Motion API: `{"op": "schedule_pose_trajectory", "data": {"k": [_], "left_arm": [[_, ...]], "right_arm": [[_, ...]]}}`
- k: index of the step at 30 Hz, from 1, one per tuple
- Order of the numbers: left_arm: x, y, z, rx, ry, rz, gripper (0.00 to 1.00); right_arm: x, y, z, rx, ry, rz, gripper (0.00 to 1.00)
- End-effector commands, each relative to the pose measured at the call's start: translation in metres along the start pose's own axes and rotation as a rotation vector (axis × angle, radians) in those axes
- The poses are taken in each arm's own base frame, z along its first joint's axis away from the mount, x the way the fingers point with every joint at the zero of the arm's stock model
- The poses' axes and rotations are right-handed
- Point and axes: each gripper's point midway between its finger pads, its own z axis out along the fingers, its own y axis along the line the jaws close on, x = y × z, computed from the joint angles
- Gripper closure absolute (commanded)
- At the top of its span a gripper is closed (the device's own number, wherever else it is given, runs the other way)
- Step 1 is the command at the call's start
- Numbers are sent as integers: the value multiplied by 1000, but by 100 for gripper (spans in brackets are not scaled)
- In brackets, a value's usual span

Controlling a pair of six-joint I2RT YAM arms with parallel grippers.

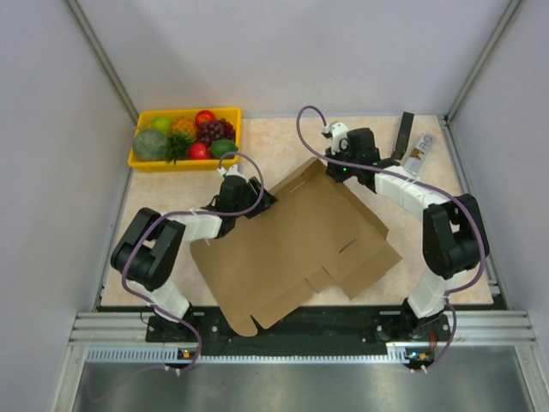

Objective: Fold the paper box

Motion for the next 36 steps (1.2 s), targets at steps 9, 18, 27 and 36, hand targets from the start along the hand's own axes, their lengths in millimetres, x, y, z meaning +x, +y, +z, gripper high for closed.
{"op": "schedule_pose_trajectory", "data": {"k": [9,18,27,36], "left_arm": [[-11,-13,-17,67,-71,115,42],[-11,-35,-4,192,-65,67,42],[-23,-30,3,134,-96,79,41],[-17,-4,-13,111,-119,11,38]], "right_arm": [[-34,42,-37,72,-105,-130,100],[-73,40,-68,165,-161,-247,100],[-86,70,-80,234,-108,-472,100],[-89,93,-83,284,-96,-552,100]]}}
